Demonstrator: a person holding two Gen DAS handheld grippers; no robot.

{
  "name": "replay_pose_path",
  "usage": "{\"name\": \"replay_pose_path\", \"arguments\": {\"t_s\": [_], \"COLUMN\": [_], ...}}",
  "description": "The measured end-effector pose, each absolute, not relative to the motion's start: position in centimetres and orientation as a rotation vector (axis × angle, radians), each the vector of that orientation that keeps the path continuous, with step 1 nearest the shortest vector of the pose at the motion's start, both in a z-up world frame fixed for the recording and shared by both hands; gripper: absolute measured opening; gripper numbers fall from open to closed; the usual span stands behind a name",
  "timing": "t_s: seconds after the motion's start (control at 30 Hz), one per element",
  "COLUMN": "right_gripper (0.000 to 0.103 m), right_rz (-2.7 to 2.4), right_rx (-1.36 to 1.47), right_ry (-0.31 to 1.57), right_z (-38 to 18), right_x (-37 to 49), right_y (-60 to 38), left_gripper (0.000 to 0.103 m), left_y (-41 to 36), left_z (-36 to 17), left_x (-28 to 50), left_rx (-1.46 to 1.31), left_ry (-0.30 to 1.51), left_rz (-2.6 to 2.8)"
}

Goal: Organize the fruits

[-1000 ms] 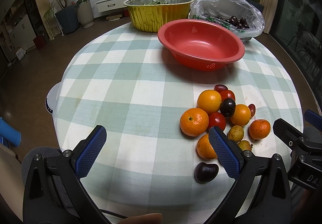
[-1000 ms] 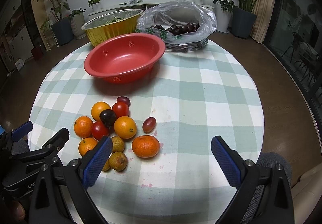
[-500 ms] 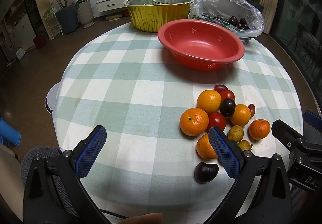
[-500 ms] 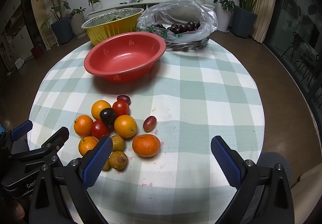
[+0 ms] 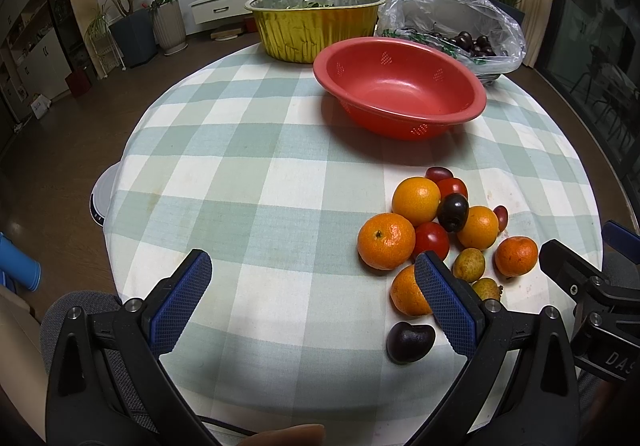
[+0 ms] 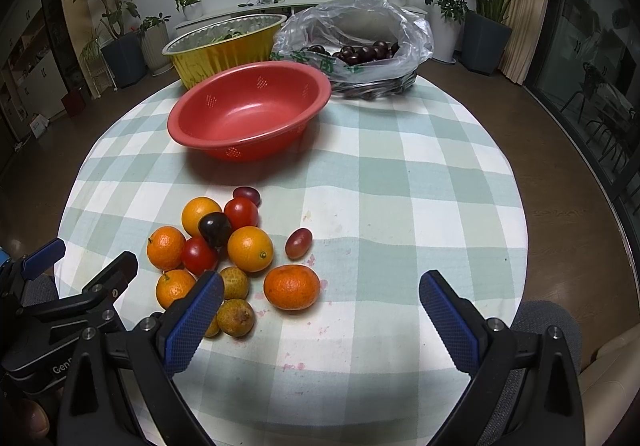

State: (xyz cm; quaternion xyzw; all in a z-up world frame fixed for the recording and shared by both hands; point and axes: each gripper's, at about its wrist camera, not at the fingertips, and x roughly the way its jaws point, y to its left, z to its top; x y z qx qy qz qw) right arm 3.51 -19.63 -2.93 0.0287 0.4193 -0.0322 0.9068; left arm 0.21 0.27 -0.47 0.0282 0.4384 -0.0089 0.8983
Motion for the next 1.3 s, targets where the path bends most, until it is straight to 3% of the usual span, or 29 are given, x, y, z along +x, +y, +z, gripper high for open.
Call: {"name": "replay_pose_path", "arguments": {"t_s": [0.97,1.3], "right_gripper": [0.1,0.096], "right_rz": [-0.027,0.153], "right_rx": [0.065,0.063], "right_ry": [0.853,0.855], "right_z": [-3.3,-5.0], "right_x": [3.0,-0.6], "right_y": [-20.0,-21.5], "left_gripper": [0.103,0.103], "left_y": [1.1,0.2], "left_z": [-1.4,-3.4], "left_x": [-0.9,-4.2], "left_rx": [0.065,0.249], "left_ry": [0.865,0.921], "left_rz": [-0.077,-0.34]}}
